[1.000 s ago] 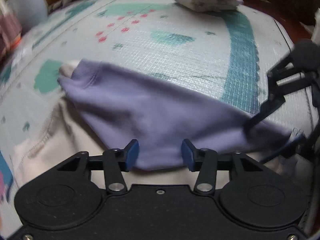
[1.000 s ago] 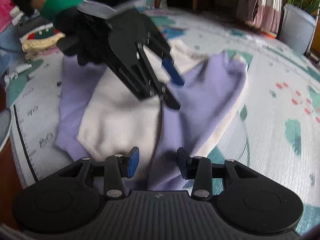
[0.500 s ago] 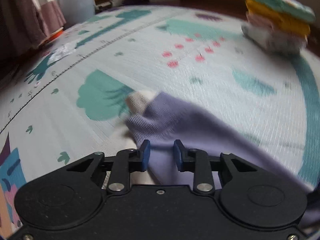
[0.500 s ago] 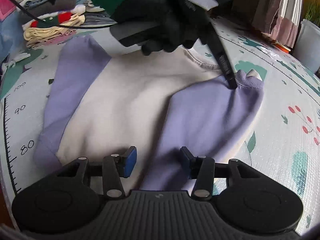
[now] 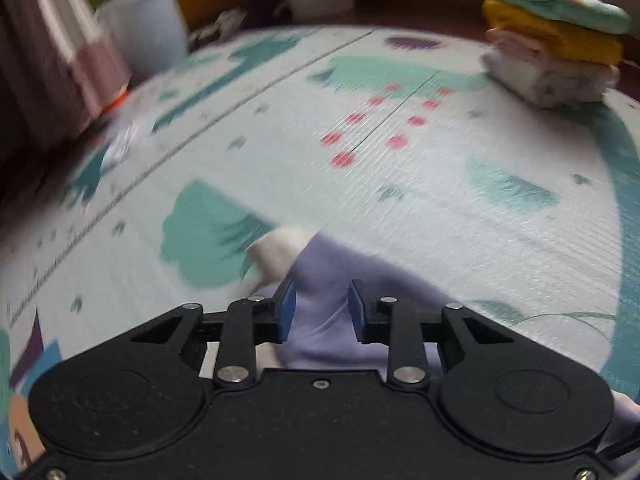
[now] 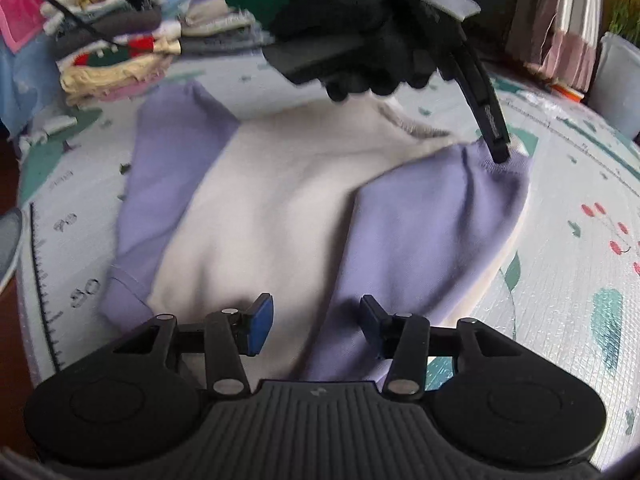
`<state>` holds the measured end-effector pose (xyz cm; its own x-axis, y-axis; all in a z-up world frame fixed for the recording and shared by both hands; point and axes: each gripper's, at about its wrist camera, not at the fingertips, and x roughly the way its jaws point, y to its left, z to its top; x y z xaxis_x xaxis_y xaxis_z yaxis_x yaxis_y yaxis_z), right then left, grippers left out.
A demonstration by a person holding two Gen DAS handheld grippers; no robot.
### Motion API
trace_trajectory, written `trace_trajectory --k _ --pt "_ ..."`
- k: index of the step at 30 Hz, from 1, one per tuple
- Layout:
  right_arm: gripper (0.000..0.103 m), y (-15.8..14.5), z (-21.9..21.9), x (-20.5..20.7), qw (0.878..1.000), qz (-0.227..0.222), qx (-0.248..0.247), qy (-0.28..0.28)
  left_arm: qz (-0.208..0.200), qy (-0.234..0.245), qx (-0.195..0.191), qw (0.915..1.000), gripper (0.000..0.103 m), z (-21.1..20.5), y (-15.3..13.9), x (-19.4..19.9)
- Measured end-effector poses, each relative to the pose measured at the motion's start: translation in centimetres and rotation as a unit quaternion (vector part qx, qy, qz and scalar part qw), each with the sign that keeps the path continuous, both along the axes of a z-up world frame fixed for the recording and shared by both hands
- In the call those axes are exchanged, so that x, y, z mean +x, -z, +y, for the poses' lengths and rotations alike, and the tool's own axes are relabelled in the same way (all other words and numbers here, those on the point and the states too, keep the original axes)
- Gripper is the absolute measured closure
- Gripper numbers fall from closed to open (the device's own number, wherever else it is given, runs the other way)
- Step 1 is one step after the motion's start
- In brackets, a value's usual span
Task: Fold clothes
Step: 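Smooth the folded lavender sleeve flat with the left gripper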
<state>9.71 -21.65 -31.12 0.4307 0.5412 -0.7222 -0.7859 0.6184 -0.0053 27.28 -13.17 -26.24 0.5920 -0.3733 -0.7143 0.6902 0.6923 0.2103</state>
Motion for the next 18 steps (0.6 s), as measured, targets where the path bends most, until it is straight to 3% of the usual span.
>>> trace_trajectory --k 3,4,6,9,14,18 --pt "0.054 -0.5 -1.1 -1.0 0.999 -0.007 0.023 0.025 0.033 0.023 0.034 0.9986 0.075 -1.0 2.2 -0.6" --pt "0.054 -0.3 -1.4 -1.2 0.999 0.009 0.020 0.031 0.041 0.020 0.040 0.9982 0.075 -1.1 2.6 -0.6" --pt "0.055 0.5 -1.8 -1.6 0.999 0.036 0.011 0.037 0.040 0.012 0.028 0.9987 0.074 -1.2 1.7 -0.4" --pt "0.054 0.6 -2.5 -2.6 0.998 0.036 0.029 0.044 0.019 0.032 0.010 0.9993 0.074 -1.7 0.6 -0.8" --pt "0.053 0.6 -2.5 -3.7 0.998 0.044 0.032 0.043 0.064 0.026 0.031 0.9972 0.071 -2.2 2.2 -0.2" --pt "0.056 -0.7 -3.5 -4.8 0.996 0.027 0.060 0.057 0.036 0.056 0.019 0.9976 0.070 -2.2 1.2 -1.3"
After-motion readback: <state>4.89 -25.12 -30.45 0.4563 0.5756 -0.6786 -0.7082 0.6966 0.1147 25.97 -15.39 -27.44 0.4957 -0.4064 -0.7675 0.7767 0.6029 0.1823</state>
